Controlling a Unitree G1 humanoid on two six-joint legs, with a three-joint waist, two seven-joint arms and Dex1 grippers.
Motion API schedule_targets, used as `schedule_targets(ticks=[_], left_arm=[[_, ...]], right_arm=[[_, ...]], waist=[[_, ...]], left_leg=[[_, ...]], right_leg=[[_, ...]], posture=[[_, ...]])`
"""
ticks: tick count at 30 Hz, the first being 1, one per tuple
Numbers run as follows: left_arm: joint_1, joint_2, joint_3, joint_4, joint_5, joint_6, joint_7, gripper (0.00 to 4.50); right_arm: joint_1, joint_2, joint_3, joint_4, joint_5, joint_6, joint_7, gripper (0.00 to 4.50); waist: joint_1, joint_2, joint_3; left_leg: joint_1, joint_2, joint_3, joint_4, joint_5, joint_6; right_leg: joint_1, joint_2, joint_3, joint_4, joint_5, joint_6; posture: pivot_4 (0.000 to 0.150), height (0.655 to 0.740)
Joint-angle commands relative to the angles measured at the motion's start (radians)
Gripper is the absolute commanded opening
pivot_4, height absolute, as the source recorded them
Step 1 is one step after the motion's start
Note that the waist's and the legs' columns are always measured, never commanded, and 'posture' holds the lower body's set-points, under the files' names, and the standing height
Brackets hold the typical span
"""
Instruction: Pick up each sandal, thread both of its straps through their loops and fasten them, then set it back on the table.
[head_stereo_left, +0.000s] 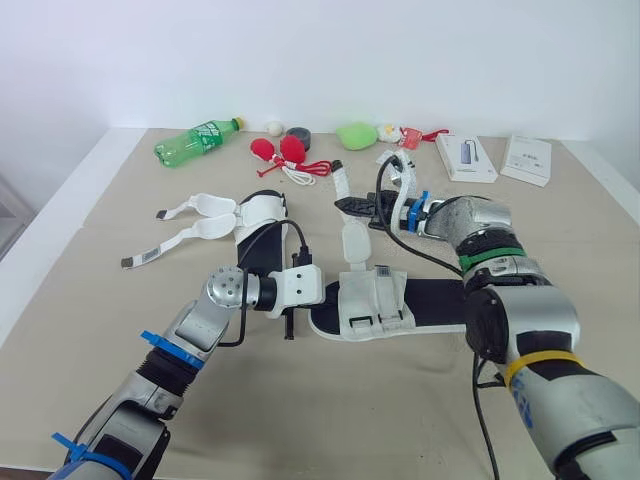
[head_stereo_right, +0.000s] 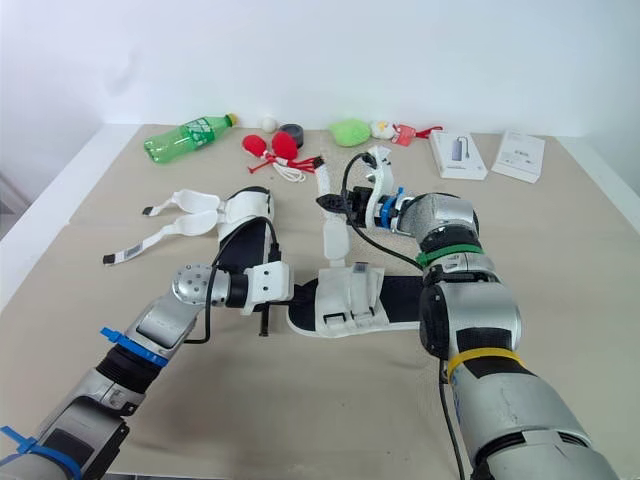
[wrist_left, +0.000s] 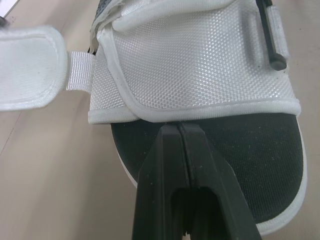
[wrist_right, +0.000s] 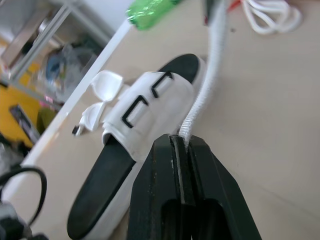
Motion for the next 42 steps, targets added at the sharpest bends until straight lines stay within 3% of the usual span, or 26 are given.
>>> schedule_targets(ticks=[1, 6, 12, 17, 22, 23, 26, 30, 31, 32, 33, 34, 37, 42], left_arm=[[0.016, 0.007, -0.031, -0.004, 0.008, 0.007, -0.022, 0.0], [0.016, 0.006, -0.032, -0.01, 0.005, 0.009, -0.028, 0.0], [0.022, 0.012, -0.032, -0.016, -0.001, 0.012, -0.036, 0.0], [0.023, 0.014, -0.032, -0.018, -0.002, 0.013, -0.045, 0.0], [0.017, 0.013, -0.032, -0.007, 0.0, 0.009, -0.049, 0.0], [0.016, 0.014, -0.031, -0.005, 0.0, 0.008, -0.05, 0.0], [0.014, 0.015, -0.032, 0.0, 0.001, 0.006, -0.052, 0.0], [0.015, 0.016, -0.033, -0.003, 0.001, 0.009, -0.054, 0.0], [0.015, 0.016, -0.033, -0.003, 0.0, 0.01, -0.055, 0.0], [0.014, 0.017, -0.033, -0.002, 0.0, 0.01, -0.055, 0.0], [0.014, 0.018, -0.033, -0.002, -0.001, 0.009, -0.056, 0.0], [0.014, 0.02, -0.032, -0.001, -0.002, 0.008, -0.057, 0.0], [0.012, 0.024, -0.032, 0.003, -0.004, 0.005, -0.059, 0.0], [0.01, 0.027, -0.033, 0.001, -0.008, 0.008, -0.065, 0.0]], right_arm=[[0.119, -0.034, 0.076, -0.284, -0.062, -0.341, 0.137, 0.17], [0.342, -0.095, 0.135, -0.606, -0.143, -1.037, 0.246, 0.17], [0.43, -0.19, 0.23, -0.673, -0.12, -1.518, 0.377, 0.17], [0.415, -0.275, 0.37, -0.63, -0.078, -1.851, 0.463, 0.17], [0.388, -0.319, 0.44, -0.559, -0.024, -1.939, 0.47, 0.17], [0.38, -0.334, 0.456, -0.546, -0.005, -1.941, 0.47, 0.58], [0.376, -0.366, 0.468, -0.539, 0.039, -1.905, 0.467, 1.25], [0.405, -0.429, 0.45, -0.624, 0.1, -1.796, 0.452, 2.76], [0.425, -0.451, 0.44, -0.654, 0.116, -1.742, 0.45, 3.32], [0.449, -0.473, 0.42, -0.683, 0.126, -1.671, 0.431, 3.52], [0.487, -0.508, 0.4, -0.739, 0.152, -1.534, 0.398, 4.15], [0.526, -0.544, 0.379, -0.802, 0.186, -1.387, 0.355, 4.46], [0.665, -0.727, 0.334, -1.056, 0.387, -0.79, 0.218, 4.46], [0.842, -0.941, 0.217, -1.361, 0.859, -0.151, 0.046, 4.46]], waist=[[0.0, 0.0, 0.0], [0.001, 0.001, 0.001], [0.0, 0.001, 0.001], [0.0, 0.001, 0.001], [0.001, 0.001, 0.001], [0.001, 0.001, 0.001], [0.002, 0.001, 0.001], [0.004, 0.001, 0.001], [0.005, 0.001, 0.001], [0.005, 0.001, 0.001], [0.005, 0.001, 0.001], [0.007, 0.001, 0.001], [0.008, 0.002, 0.0], [0.003, 0.004, -0.001]], left_leg=[[0.0, 0.0, 0.0, 0.0, 0.0, 0.0], [-0.001, -0.001, -0.002, 0.0, -0.001, -0.001], [0.002, -0.001, -0.001, 0.001, -0.001, -0.001], [0.007, 0.0, 0.001, 0.001, -0.001, -0.001], [0.008, 0.0, 0.002, 0.001, -0.001, -0.001], [0.008, 0.0, 0.002, 0.001, -0.001, -0.001], [0.008, 0.0, 0.002, 0.001, -0.001, -0.001], [0.008, 0.001, 0.002, 0.001, -0.001, -0.001], [0.008, 0.001, 0.001, 0.001, -0.001, -0.001], [0.008, 0.001, 0.001, 0.001, -0.001, -0.001], [0.008, 0.001, 0.0, 0.001, -0.001, -0.001], [0.008, 0.001, 0.001, 0.001, -0.001, -0.001], [0.007, 0.001, 0.0, 0.0, -0.001, -0.001], [0.008, 0.001, 0.001, -0.001, -0.001, -0.002]], right_leg=[[0.0, 0.0, 0.0, 0.0, 0.0, 0.0], [0.0, 0.001, 0.002, 0.0, -0.003, 0.005], [0.003, 0.002, 0.003, 0.0, -0.003, 0.004], [0.006, 0.001, 0.003, 0.0, -0.002, 0.003], [0.007, -0.001, 0.003, 0.001, -0.004, -0.004], [0.007, -0.002, 0.003, 0.001, -0.004, -0.005], [0.007, -0.002, 0.003, 0.001, -0.004, -0.005], [0.007, -0.005, 0.003, 0.001, -0.005, -0.006], [0.007, -0.006, 0.002, 0.001, -0.005, -0.007], [0.007, -0.006, 0.002, 0.001, -0.005, -0.007], [0.007, -0.006, 0.001, 0.001, -0.005, -0.007], [0.007, -0.007, 0.002, 0.001, -0.005, -0.008], [0.007, -0.01, 0.001, 0.001, -0.006, -0.009], [0.007, -0.014, -0.003, 0.001, -0.007, -0.01]], posture=[[0.15, 0.74], [0.15, 0.74], [0.15, 0.74], [0.15, 0.74], [0.15, 0.74], [0.15, 0.74], [0.15, 0.74], [0.15, 0.74], [0.15, 0.74], [0.15, 0.74], [0.15, 0.74], [0.15, 0.74], [0.15, 0.74], [0.15, 0.74]])
